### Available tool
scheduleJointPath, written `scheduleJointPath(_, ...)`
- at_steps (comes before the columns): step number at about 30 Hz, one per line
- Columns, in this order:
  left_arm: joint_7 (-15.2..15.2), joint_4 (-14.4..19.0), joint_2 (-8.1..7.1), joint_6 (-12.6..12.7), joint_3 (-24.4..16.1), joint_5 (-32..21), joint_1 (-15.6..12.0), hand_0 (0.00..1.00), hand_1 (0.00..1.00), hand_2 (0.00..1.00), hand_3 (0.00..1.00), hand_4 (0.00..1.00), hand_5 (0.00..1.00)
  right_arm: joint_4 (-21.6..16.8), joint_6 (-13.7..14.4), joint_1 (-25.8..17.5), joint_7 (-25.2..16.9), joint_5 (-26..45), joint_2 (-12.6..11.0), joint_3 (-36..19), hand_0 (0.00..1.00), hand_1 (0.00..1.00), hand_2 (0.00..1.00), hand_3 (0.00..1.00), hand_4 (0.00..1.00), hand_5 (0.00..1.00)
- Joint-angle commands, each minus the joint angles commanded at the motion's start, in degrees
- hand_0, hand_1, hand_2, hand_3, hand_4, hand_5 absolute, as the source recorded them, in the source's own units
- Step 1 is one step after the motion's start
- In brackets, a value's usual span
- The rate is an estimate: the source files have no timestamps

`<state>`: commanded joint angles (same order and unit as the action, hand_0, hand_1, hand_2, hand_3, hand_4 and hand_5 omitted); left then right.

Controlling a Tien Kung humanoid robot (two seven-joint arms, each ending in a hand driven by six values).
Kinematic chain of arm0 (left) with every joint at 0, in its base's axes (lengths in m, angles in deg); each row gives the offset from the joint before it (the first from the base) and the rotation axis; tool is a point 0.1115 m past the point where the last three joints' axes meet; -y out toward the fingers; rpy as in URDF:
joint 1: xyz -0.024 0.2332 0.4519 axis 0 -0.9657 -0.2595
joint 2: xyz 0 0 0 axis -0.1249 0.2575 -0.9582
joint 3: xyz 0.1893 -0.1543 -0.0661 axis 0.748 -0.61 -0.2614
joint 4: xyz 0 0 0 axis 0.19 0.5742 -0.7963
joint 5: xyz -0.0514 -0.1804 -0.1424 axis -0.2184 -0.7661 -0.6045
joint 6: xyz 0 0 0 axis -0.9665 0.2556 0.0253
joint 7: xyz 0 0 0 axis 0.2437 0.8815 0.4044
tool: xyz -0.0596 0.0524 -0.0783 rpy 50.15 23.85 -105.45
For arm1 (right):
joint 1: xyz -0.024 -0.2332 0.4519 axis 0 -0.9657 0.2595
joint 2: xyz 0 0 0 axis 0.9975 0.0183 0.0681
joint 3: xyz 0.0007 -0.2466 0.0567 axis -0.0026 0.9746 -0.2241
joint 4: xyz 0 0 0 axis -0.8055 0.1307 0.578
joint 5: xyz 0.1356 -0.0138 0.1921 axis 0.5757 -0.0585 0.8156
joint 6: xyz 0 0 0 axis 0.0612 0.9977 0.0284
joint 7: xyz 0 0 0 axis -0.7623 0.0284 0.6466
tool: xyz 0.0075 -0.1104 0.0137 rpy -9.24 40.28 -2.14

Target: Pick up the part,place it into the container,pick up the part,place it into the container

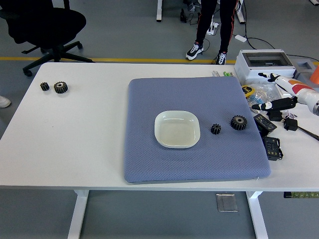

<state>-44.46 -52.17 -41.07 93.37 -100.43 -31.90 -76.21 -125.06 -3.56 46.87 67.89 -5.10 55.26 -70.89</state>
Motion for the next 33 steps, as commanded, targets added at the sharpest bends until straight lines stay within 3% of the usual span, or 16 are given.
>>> scheduleJointPath(5, 0.13, 0.0, 0.0, -0.03, 0.54, -0.71, 0.19, 0.636, 0.617, 0.677, 0.568, 0.664, 0.593, 2.25, 1.04, 3.25, -1.6, 0.16, 2.03, 6.93, 0.835, 0.826, 0.919, 0.94, 0.998, 0.326)
scheduleJointPath(11, 0.42, 0.0, 0.0, -0.13, 3.52, -3.47, 0.72, 0.638, 0.622, 0.679, 0.567, 0.663, 0.592, 5.7, -0.68, 7.63, -0.88, -0.16, 5.64, 12.82, 0.798, 0.806, 0.903, 0.921, 0.998, 0.299)
scheduleJointPath(21, 0.39, 0.0, 0.0, 0.03, 2.74, -2.62, 1.25, 0.635, 0.619, 0.674, 0.567, 0.663, 0.592, 10.19, -2.36, 12.97, -1.23, -0.62, 10.78, 21.68, 0.795, 0.793, 0.869, 0.867, 0.998, 0.254)
scheduleJointPath(33, 0.32, 0.0, 0.0, 0.32, 2.13, -2.21, 1.53, 0.635, 0.618, 0.672, 0.567, 0.664, 0.594, 17.03, -3.37, 14.68, -2.27, 3.92, 14.91, 30.03, 0.749, 0.757, 0.83, 0.834, 0.984, 0.232)
